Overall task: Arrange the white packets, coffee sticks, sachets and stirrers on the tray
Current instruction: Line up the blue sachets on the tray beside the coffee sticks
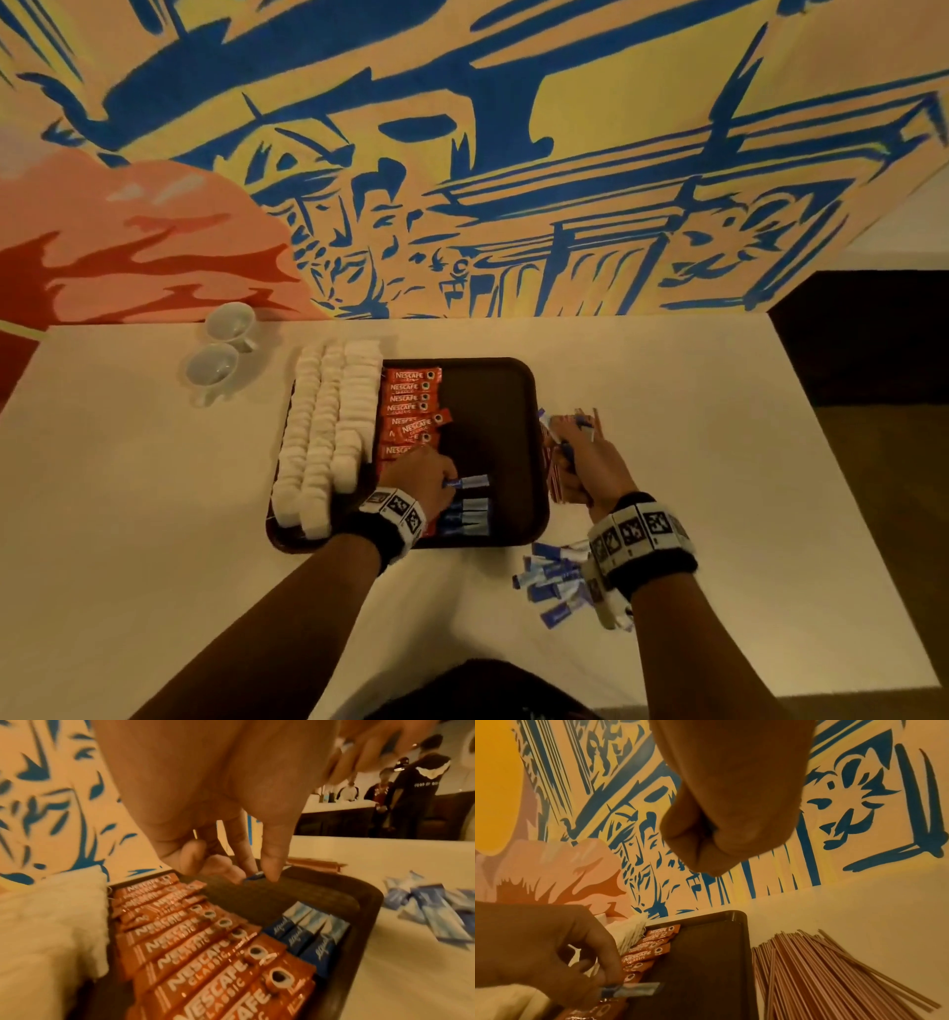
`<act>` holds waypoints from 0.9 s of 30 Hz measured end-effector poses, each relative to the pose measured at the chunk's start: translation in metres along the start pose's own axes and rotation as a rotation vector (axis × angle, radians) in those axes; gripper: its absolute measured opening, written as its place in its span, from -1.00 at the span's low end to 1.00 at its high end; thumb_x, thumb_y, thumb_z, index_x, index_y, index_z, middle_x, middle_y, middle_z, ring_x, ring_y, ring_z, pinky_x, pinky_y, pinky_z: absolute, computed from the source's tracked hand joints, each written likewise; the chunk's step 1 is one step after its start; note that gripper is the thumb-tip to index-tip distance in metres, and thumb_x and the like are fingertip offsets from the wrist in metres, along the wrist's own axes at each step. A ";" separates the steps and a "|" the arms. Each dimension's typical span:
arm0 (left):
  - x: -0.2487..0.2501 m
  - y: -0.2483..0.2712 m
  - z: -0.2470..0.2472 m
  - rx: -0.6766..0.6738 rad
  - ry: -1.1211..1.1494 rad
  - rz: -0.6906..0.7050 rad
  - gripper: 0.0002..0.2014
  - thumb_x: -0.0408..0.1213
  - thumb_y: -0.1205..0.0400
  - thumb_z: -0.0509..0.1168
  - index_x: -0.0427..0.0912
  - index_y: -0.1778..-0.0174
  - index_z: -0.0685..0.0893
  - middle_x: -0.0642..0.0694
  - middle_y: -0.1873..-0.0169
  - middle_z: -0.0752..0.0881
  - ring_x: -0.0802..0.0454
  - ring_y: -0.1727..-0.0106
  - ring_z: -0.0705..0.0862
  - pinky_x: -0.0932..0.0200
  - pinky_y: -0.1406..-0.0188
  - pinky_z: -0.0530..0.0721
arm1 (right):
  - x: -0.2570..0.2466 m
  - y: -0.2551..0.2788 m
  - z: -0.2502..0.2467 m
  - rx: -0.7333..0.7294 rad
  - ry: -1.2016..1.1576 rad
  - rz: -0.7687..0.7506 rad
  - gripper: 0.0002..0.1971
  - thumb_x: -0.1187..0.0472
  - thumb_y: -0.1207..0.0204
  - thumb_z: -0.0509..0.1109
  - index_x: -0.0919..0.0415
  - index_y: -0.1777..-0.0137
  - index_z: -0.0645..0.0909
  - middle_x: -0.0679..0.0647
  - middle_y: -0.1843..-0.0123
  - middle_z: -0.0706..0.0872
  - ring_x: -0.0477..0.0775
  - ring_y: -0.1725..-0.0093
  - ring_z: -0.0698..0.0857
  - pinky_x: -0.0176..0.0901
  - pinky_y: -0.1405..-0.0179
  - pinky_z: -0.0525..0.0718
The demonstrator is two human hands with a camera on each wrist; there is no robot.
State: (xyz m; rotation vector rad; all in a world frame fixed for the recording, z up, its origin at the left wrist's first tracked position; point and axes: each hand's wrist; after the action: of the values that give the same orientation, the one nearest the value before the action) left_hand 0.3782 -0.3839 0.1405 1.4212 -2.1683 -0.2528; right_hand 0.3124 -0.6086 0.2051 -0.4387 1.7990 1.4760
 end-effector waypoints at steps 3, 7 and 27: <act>0.006 -0.012 0.017 -0.041 -0.077 0.019 -0.75 -0.16 -0.68 0.34 0.02 -0.27 0.73 -0.01 -0.23 0.66 -0.04 -0.27 0.62 0.03 -0.29 0.63 | -0.001 -0.006 -0.005 -0.002 0.027 0.001 -0.60 0.04 -0.71 0.39 0.07 0.39 0.46 0.01 0.52 0.38 -0.05 0.59 0.29 -0.24 0.61 0.24; 0.009 -0.022 0.033 -0.084 -0.128 0.008 -0.70 -0.16 -0.67 0.33 -0.01 -0.33 0.67 -0.03 -0.28 0.62 -0.08 -0.32 0.57 -0.03 -0.30 0.62 | 0.000 -0.014 -0.007 0.005 0.123 0.020 -0.65 0.09 -0.69 0.40 0.10 0.33 0.45 -0.04 0.59 0.41 -0.09 0.65 0.34 -0.25 0.64 0.33; 0.000 -0.025 0.033 -0.025 -0.043 0.065 -0.75 -0.19 -0.70 0.34 -0.01 -0.30 0.69 -0.01 -0.26 0.65 -0.04 -0.32 0.57 0.09 -0.31 0.56 | 0.014 -0.024 0.002 -0.042 0.281 -0.026 -0.89 0.25 -0.66 0.45 0.17 -0.07 0.81 0.25 0.20 0.63 -0.04 0.51 0.43 -0.25 0.61 0.42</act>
State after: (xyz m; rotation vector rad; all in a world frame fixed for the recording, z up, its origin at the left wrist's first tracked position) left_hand 0.3812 -0.3988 0.1021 1.3403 -2.2335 -0.2885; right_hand 0.3202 -0.6108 0.1782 -0.7186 1.9719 1.4946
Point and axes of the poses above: each hand's wrist, its own y-axis away from the middle knuckle, its own z-axis out of the palm, x = y × z
